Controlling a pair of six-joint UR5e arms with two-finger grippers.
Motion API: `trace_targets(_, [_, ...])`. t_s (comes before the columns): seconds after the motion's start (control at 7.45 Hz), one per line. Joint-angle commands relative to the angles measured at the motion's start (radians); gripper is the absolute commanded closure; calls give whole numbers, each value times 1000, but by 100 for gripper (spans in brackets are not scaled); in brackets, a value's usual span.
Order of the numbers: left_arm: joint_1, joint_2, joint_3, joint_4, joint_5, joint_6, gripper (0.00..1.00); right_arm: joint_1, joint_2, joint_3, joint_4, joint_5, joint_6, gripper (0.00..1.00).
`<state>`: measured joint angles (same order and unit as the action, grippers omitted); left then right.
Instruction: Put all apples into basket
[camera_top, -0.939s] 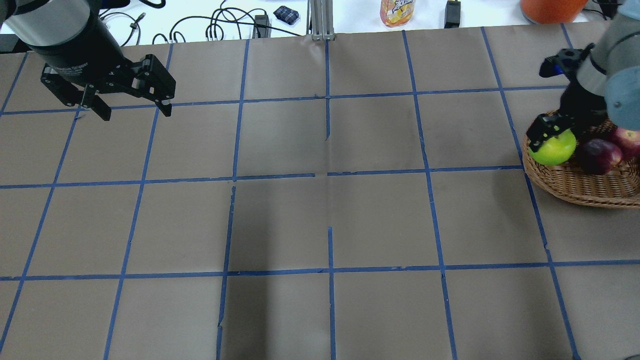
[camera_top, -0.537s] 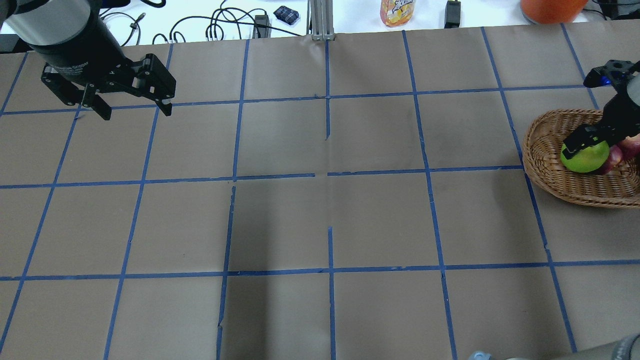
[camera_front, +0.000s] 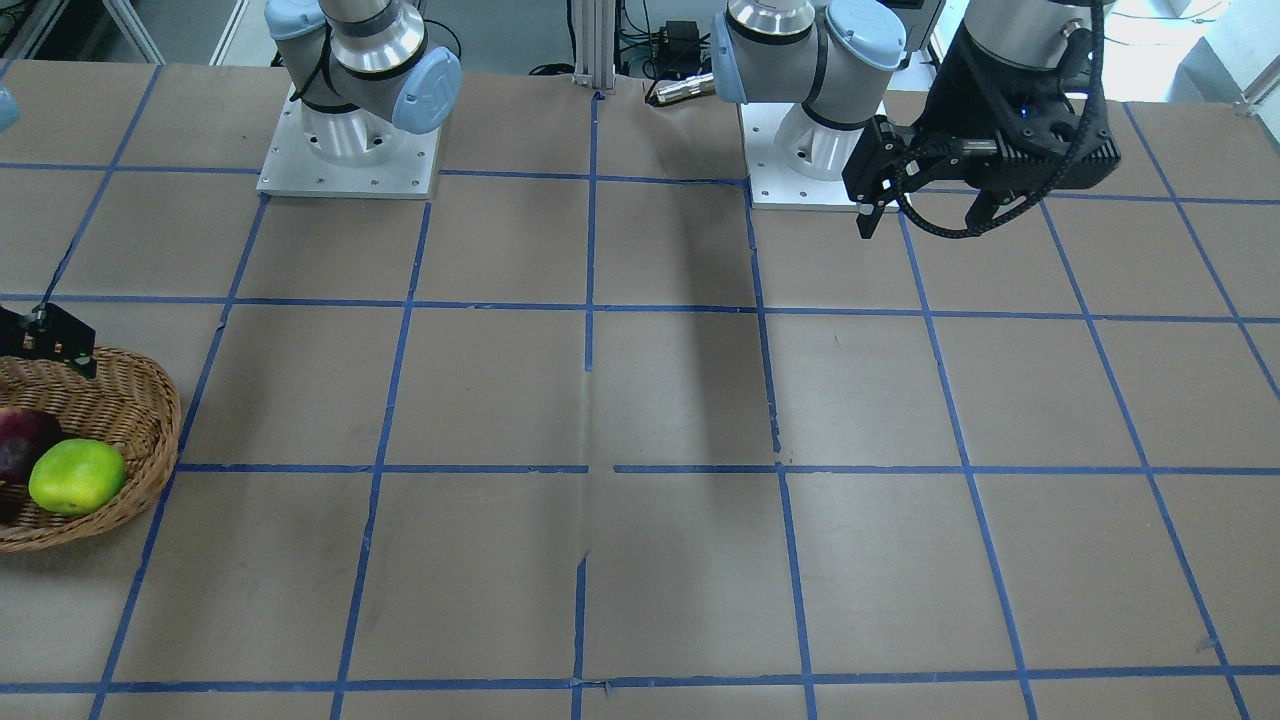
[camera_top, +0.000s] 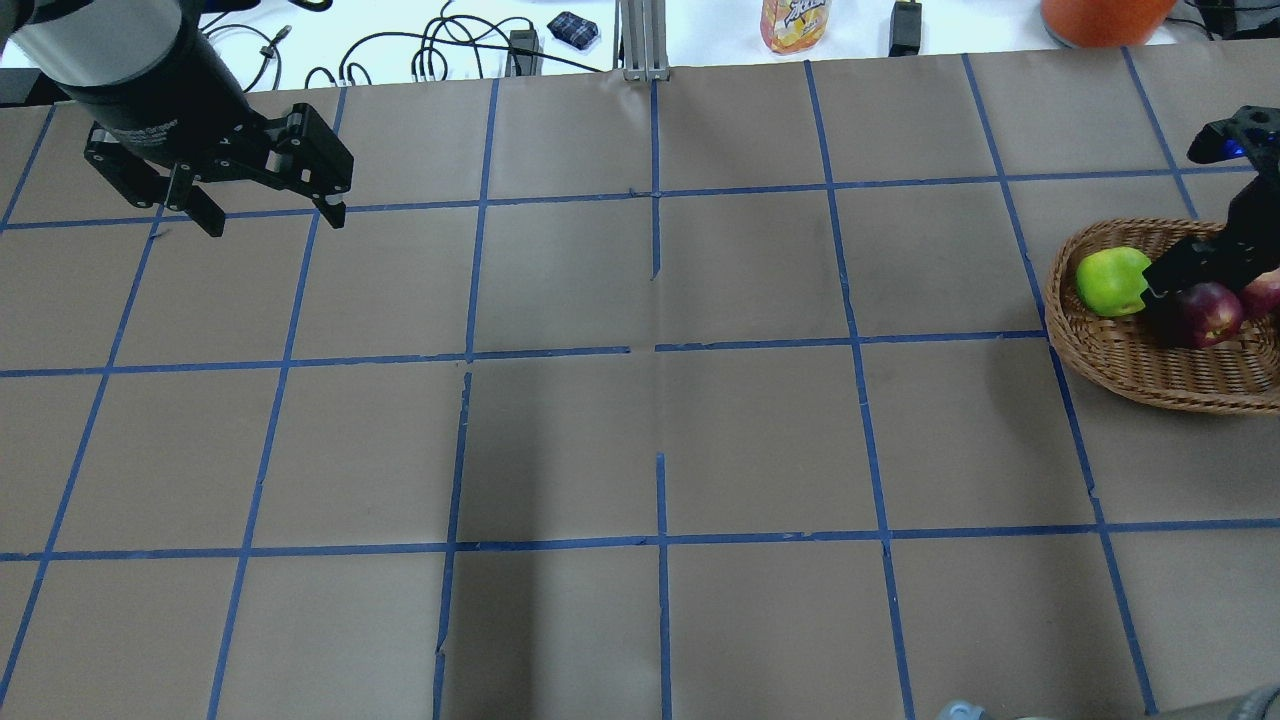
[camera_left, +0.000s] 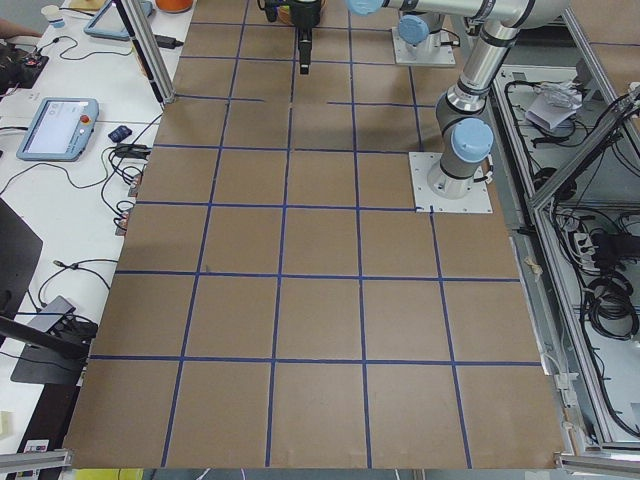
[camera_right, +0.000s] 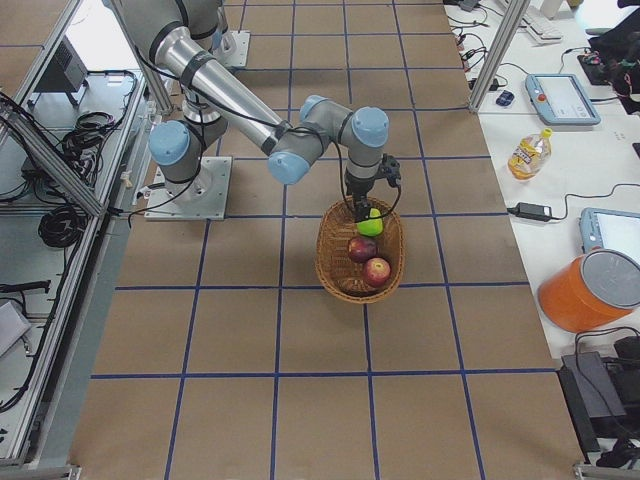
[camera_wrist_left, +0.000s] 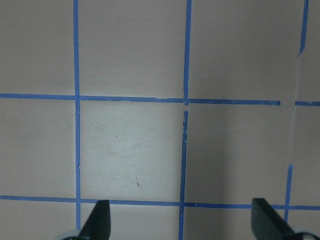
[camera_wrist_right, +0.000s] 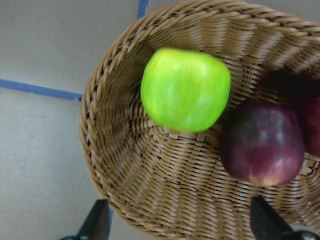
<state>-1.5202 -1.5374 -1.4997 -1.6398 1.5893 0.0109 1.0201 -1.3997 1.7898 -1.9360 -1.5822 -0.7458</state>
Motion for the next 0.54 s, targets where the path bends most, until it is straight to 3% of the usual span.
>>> trace_targets(0.0, [0,-1,-1,0,-2,0,0,105,-126,-55,217,-4,154,0])
trace_targets(0.4, [0,-1,-1,0,-3,0,0,408,-272,-72,380,13,567,0])
